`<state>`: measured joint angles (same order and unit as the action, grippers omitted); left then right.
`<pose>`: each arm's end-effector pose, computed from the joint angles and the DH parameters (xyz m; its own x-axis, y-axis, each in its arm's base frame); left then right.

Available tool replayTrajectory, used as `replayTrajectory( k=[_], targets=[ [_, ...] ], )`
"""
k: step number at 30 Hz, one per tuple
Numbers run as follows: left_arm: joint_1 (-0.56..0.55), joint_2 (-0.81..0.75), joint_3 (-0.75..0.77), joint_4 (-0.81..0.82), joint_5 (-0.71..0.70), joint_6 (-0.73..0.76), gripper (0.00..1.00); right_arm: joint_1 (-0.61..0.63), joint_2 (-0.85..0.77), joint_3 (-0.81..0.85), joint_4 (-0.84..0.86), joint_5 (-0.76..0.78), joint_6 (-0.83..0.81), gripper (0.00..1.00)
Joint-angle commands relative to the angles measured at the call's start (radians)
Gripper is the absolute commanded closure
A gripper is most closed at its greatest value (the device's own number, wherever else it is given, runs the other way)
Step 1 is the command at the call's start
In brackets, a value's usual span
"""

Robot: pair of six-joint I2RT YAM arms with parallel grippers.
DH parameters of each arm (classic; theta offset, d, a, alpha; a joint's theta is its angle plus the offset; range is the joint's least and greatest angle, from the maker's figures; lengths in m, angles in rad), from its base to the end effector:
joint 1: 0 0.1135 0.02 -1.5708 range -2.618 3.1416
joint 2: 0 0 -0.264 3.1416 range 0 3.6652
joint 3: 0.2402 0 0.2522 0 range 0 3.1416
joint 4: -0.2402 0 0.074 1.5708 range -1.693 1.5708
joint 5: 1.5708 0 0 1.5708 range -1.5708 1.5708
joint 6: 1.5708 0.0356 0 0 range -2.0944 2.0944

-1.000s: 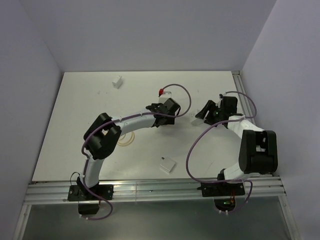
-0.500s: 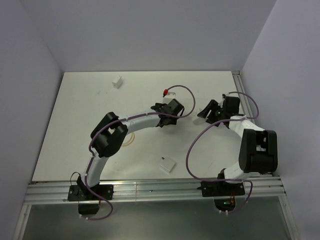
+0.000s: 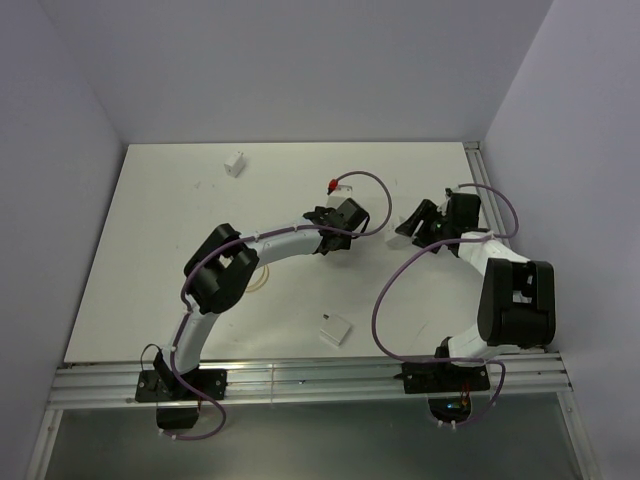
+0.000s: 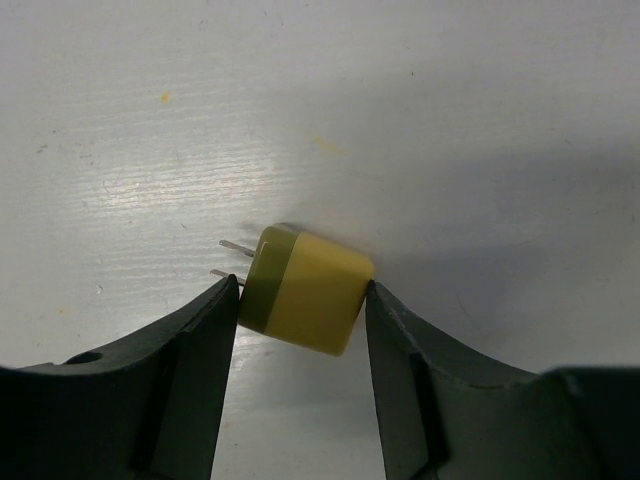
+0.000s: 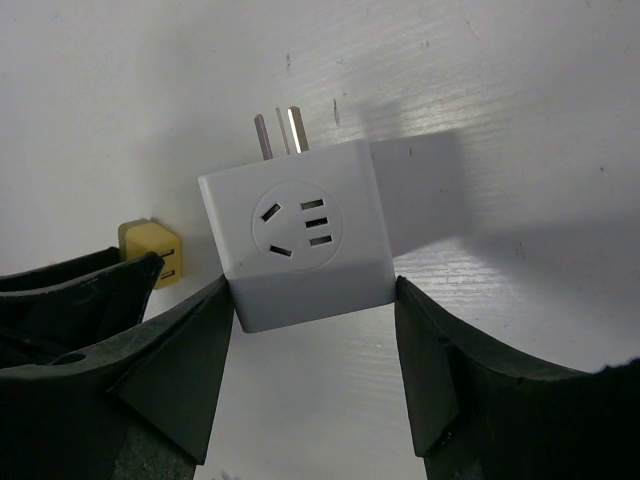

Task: Insert the plug
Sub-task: Adjust the socket at the center of the board.

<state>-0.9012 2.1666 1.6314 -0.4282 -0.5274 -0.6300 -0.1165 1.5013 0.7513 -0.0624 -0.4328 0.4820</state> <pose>0.3053 -0.3568 0.1727 -0.7059 0.0716 -0.7046 0.1032 0.9947 -0.0023 0.2947 -0.0195 0.1766 -0.7228 0.5083 -0.4683 0.1739 0.7895 0.5886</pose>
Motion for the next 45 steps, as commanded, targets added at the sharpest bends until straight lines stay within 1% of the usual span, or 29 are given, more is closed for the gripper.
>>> replayTrajectory(
  k=[1, 4, 6, 7, 9, 11, 12, 13, 15, 16, 19, 22, 24, 31, 35, 39, 41, 42, 44, 45],
  targets=[
    [-0.005, -0.002, -0.001, 0.025, 0.013, 0.007, 0.46, -0.009, -0.012, -0.017, -0.142, 0.118, -0.049, 0.73],
    [-0.005, -0.001, -0.007, 0.029, 0.02, 0.004, 0.48, 0.017, -0.018, 0.014, -0.178, 0.143, -0.06, 0.72],
    [-0.005, 0.004, -0.005, 0.025, 0.021, 0.001, 0.51, 0.055, -0.007, 0.042, -0.203, 0.172, -0.062, 0.72],
    [-0.005, 0.004, -0.008, 0.028, 0.027, 0.003, 0.52, 0.069, 0.002, 0.049, -0.208, 0.205, -0.063, 0.72],
    [-0.005, 0.002, -0.015, 0.035, 0.032, 0.0, 0.57, 0.112, 0.013, 0.075, -0.226, 0.242, -0.056, 0.72],
    [-0.005, -0.004, -0.019, 0.037, 0.035, -0.002, 0.58, 0.159, 0.023, 0.089, -0.24, 0.293, -0.045, 0.72],
    [-0.005, -0.002, -0.021, 0.036, 0.035, 0.0, 0.57, 0.188, 0.027, 0.1, -0.243, 0.308, -0.042, 0.72],
    [-0.005, 0.001, -0.016, 0.031, 0.029, 0.0, 0.53, 0.201, 0.03, 0.103, -0.247, 0.336, -0.036, 0.72],
    [-0.005, 0.004, -0.012, 0.016, 0.021, -0.004, 0.49, 0.228, 0.031, 0.118, -0.254, 0.348, -0.031, 0.72],
    [-0.005, 0.006, -0.007, 0.013, 0.018, -0.007, 0.45, 0.235, 0.036, 0.123, -0.258, 0.353, -0.029, 0.72],
    [-0.007, 0.002, -0.011, 0.017, 0.021, -0.005, 0.44, 0.248, 0.043, 0.134, -0.263, 0.362, -0.026, 0.72],
    [-0.005, 0.004, -0.011, 0.022, 0.026, -0.004, 0.46, 0.256, 0.057, 0.14, -0.263, 0.367, -0.026, 0.71],
    [-0.005, 0.007, -0.01, 0.022, 0.029, -0.004, 0.46, 0.261, 0.066, 0.143, -0.263, 0.374, -0.026, 0.7],
    [-0.005, -0.01, -0.022, 0.035, 0.03, -0.002, 0.35, 0.285, 0.069, 0.149, -0.261, 0.393, -0.028, 0.69],
    [-0.007, 0.001, -0.004, 0.023, 0.033, 0.001, 0.35, 0.29, 0.074, 0.154, -0.264, 0.393, -0.026, 0.69],
    [-0.005, 0.007, -0.002, 0.028, 0.035, 0.004, 0.41, 0.299, 0.07, 0.157, -0.267, 0.398, -0.028, 0.67],
    [-0.004, 0.009, -0.001, 0.028, 0.033, 0.006, 0.48, 0.302, 0.065, 0.155, -0.261, 0.398, -0.028, 0.65],
    [-0.004, 0.01, -0.002, 0.032, 0.035, 0.007, 0.56, 0.307, 0.06, 0.155, -0.26, 0.398, -0.031, 0.65],
    [-0.002, 0.006, -0.004, 0.032, 0.033, 0.006, 0.65, 0.311, 0.056, 0.16, -0.264, 0.398, -0.031, 0.64],
    [0.001, 0.001, -0.007, 0.032, 0.033, 0.003, 0.74, 0.316, 0.051, 0.163, -0.272, 0.396, -0.033, 0.63]
  ],
)
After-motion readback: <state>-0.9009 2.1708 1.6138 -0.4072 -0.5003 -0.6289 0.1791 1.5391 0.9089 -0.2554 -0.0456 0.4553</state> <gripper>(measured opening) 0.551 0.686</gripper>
